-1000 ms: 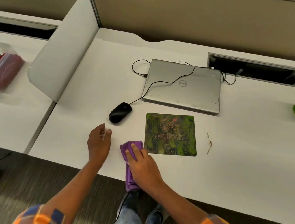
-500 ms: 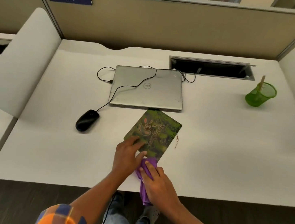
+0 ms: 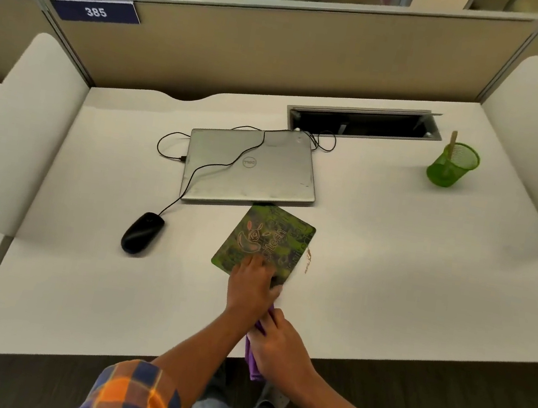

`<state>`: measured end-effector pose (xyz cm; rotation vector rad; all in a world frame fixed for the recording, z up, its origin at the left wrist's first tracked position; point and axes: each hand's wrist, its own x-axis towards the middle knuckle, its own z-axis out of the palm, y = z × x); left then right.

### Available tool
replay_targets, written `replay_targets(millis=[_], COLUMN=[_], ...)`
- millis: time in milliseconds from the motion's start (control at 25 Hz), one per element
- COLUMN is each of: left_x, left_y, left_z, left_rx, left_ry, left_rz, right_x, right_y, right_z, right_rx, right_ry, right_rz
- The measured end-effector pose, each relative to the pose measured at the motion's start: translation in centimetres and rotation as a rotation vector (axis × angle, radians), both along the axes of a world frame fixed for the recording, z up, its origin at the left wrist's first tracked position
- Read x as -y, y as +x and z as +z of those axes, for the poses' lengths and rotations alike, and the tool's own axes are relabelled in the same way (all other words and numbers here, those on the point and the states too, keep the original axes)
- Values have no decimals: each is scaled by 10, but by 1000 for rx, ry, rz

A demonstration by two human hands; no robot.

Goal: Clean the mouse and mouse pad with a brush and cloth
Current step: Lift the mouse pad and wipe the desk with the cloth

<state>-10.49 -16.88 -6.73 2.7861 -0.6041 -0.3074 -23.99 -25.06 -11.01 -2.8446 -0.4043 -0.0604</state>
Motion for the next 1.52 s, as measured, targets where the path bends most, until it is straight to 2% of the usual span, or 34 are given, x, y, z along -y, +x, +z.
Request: replay_targets(millis=[160, 280, 400, 600, 800, 880, 1000, 1040, 1080, 1160, 1240, 1320, 1520], left_x=[-2, -20, -56, -99, -130, -141, -158, -161, -164, -170, -175, -178, -183], left_y=[2, 16, 28, 27, 27, 30, 35, 36, 36, 37, 39, 39, 41], left_z=[6, 19, 26, 26, 17, 14, 9, 6, 4, 0, -3, -5, -9], left_rx=[39, 96, 171, 163, 150, 130, 73, 50, 29, -12, -58, -84, -94], left_ry=[-41, -186, -249, -265, -340, -365, -385, -379, -371, -356, -322, -285, -299], left_rz=[46, 129, 131, 77, 131, 145, 163, 162, 158, 158, 150, 112, 16], right_x=[-1, -4, -13, -39, -22, -14, 5, 14, 24, 40, 55, 70, 112], right_y=[0, 3, 18, 30, 73, 97, 128, 137, 147, 165, 180, 184, 171], right_z=[-8, -6, 3, -4, 5, 13, 20, 24, 27, 32, 36, 37, 34], right_rx=[12, -88, -197, -86, -115, -136, -188, -205, -213, -174, -207, -247, -207], right_ry=[2, -15, -48, 9, 10, 98, 518, 591, 580, 265, 73, 28, -39], right_rz=[-24, -64, -130, -181, -145, -188, -455, -490, -463, -328, -328, -423, -637])
